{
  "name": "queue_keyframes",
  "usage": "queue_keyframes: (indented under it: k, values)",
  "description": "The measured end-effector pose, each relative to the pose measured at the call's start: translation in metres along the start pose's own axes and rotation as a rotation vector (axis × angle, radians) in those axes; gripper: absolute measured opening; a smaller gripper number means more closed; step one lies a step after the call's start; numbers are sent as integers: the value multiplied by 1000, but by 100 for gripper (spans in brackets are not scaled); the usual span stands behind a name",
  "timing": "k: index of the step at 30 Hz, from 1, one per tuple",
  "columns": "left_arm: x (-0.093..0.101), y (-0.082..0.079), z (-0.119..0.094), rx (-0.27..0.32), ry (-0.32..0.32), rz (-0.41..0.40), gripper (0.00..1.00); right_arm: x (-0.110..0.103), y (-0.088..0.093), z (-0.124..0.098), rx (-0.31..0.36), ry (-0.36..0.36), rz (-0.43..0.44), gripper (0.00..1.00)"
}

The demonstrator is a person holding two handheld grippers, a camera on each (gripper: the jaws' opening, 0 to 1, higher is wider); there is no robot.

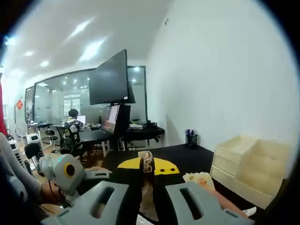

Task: Open the drawer, pick up the cosmetic bottles from the table one by one, place them into the drawer, release the gripper, close the drawer, and move the gripper away

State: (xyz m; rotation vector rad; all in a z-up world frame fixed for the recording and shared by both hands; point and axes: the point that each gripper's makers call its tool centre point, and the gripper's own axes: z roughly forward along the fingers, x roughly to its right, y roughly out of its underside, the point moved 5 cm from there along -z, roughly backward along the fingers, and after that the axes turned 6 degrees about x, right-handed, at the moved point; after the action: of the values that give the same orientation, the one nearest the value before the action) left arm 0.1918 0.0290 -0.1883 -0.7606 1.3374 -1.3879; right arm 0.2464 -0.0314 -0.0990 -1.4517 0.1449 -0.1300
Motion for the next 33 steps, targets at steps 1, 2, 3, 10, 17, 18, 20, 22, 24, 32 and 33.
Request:
queue_keyframes:
  k: [1, 2, 3, 10, 17, 18, 20, 22, 24, 32, 33]
  values:
    - [-1, -1, -1, 6, 6, -31, 68, -1, -1, -2, -1, -20, -11, 4]
    - [-1, -1, -2, 10, 20, -35, 69, -1, -2, -3, -2, -26, -10, 4]
    - [-3, -1, -3, 8, 16, -48, 69, -3, 0, -5, -1, -23, -5, 4]
    - [-11, 10, -6, -37, -4, -22, 68, 13, -1, -16, 19, 65, 6, 4]
    - [-35, 3, 3, -50, 38, -31, 72, 32, -10, -26, 26, 146, -18, 4]
    - [-38, 0, 6, -49, 47, -40, 75, 36, -12, -28, 25, 160, -28, 4]
    - [-41, -6, 12, -43, 72, -50, 81, 41, -14, -32, 24, 182, -36, 4]
    - [-45, -12, 22, -35, 95, -59, 84, 48, -16, -34, 12, 209, -46, 4]
    - [-48, -14, 32, -39, 114, -59, 84, 53, -18, -36, -2, 233, -61, 4]
    - [-51, -2, 72, -92, 204, -91, 86, 81, -35, -45, -35, 345, -146, 4]
    - [-53, 0, 77, -92, 207, -96, 86, 85, -38, -47, -36, 359, -153, 4]
